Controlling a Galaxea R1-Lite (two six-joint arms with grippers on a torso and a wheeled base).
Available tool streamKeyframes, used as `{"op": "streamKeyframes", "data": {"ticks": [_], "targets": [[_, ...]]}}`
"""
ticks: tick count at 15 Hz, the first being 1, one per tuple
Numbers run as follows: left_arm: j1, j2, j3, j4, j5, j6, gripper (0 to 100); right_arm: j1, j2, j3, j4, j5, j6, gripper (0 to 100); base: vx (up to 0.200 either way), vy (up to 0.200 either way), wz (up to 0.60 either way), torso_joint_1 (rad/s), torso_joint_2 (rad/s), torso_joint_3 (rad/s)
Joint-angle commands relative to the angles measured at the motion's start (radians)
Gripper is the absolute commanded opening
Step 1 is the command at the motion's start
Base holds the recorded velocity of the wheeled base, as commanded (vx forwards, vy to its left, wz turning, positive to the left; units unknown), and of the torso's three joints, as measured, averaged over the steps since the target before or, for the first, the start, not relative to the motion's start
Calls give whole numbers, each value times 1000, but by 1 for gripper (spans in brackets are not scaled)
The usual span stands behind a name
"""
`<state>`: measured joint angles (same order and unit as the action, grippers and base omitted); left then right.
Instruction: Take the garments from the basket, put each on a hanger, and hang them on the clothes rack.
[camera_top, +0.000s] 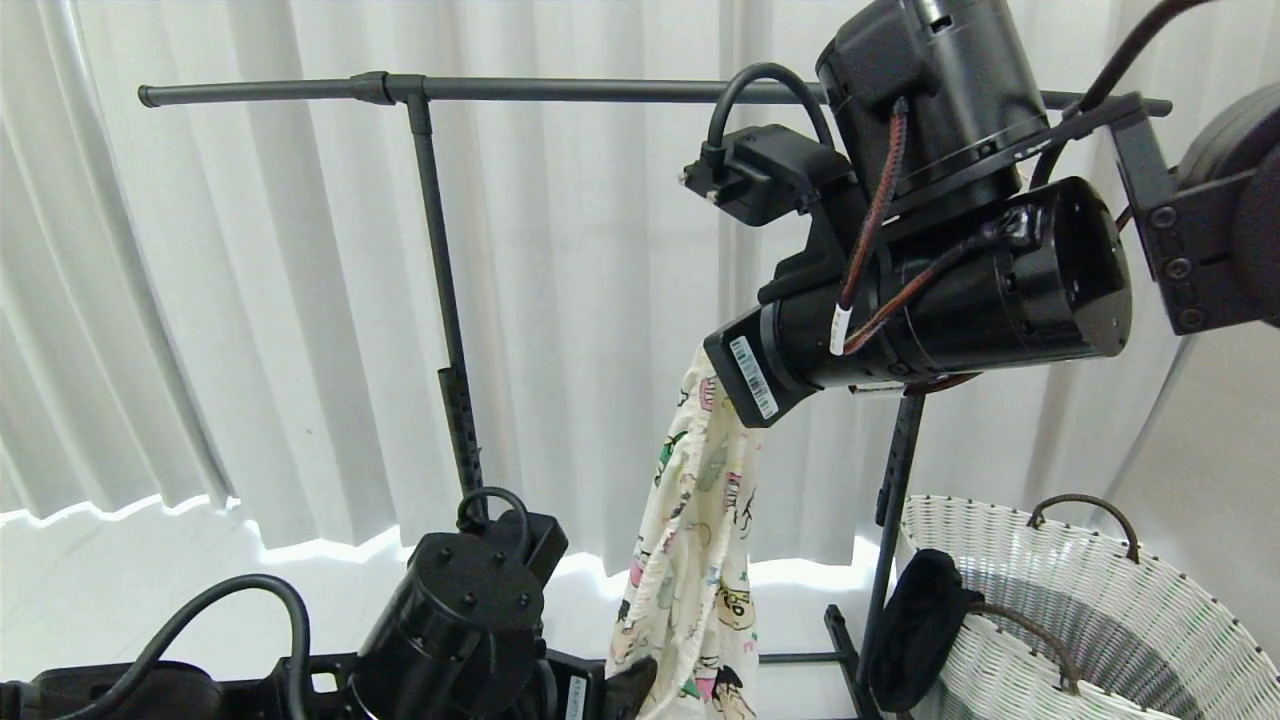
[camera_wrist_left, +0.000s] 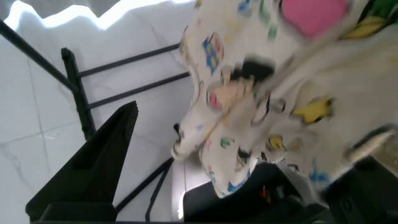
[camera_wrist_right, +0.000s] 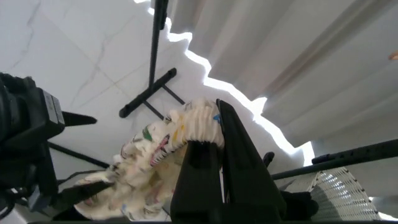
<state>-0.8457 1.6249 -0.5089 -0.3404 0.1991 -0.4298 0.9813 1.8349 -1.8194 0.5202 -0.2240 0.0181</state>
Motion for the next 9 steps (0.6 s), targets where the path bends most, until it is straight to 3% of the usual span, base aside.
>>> {"op": "streamKeyframes", "data": {"ticks": [1,5,6,8,9], "targets": [[-1,-23,47,1,0,0,100,-3,-17,3,4,-1,0,0,0,0,0,0,0,0],[-1,-80,59,1,-3,0,100,-26,-32,18,14,-20,2,0,0,0,0,0,0,0],[-1,-94,61,1,-3,2,0,-35,-42,43,14,-34,2,0,0,0,0,0,0,0],[-3,-106,63,1,3,3,0,-53,-75,106,14,-49,8,0,0,0,0,0,0,0],[-27,-149,43,-12,29,3,0,-87,-121,189,12,-49,14,0,0,0,0,0,0,0]]}}
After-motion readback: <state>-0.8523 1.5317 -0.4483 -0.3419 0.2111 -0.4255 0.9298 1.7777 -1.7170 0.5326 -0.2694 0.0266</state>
